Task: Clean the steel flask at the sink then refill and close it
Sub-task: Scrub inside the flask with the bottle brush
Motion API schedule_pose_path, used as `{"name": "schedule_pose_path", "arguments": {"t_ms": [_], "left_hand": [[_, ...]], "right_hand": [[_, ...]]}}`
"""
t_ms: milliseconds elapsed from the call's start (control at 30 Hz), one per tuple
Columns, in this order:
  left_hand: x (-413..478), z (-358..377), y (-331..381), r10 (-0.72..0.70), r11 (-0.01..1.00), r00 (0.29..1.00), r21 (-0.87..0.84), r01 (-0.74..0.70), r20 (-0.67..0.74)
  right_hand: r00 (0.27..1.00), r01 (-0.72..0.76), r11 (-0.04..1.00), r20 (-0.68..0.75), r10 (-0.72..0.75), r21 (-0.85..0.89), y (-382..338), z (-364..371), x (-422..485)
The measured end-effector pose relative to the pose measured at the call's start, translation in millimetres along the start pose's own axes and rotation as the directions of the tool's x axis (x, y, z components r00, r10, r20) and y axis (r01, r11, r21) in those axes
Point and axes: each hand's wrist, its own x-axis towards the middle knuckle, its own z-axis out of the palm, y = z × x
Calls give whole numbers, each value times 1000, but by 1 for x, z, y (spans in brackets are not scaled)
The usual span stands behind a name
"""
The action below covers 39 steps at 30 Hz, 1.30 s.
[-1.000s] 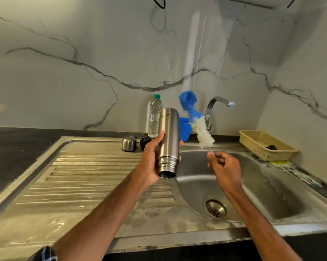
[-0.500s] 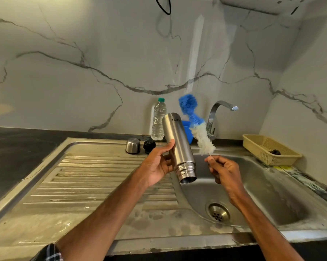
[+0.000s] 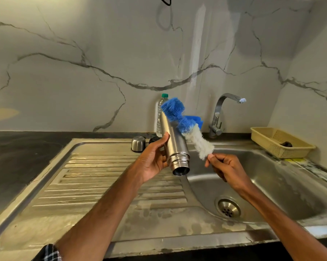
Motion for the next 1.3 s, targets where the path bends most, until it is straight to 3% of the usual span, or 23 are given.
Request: {"name": "schedule_pose_path", "arguments": {"t_ms": [167,333,400,500,700,867,1000,1167,1300], "left_hand": [[6,-10,5,20,1000,1000,-24,-20,-15],[4,-21,12,58,996,997,-57,-61,-55],[4,-25,15,70,997,996,-27,-72,-57],[2,-30,18,63,998,996,-23,-65,-64],[2,-34,20,58,995,996,-81,-63,-63],[0,-33,24,63,996,996,-65,-68,-68],[-2,-34,23,100,991,994,-81,-104,-45],[-1,-38,28,97,990,992,-92,-104,-74],[2,-40,24,113,989,989,-80,-121,-96]], "right_hand": [[996,-31,998,77,35,-58,-3,-7,15],[984,129,974,145,-103,-185,10,7,-1],[978,195,940,128,-165,-281,17,7,-5],[986,168,917,50,-160,-363,21,4,-3],[960,277,889,150,-238,-365,23,11,-11],[960,279,878,100,-261,-389,26,7,-7],[910,415,806,209,-359,-423,28,11,-10],[929,364,820,104,-356,-441,28,9,-6],[884,467,769,239,-401,-437,24,14,-9]]}}
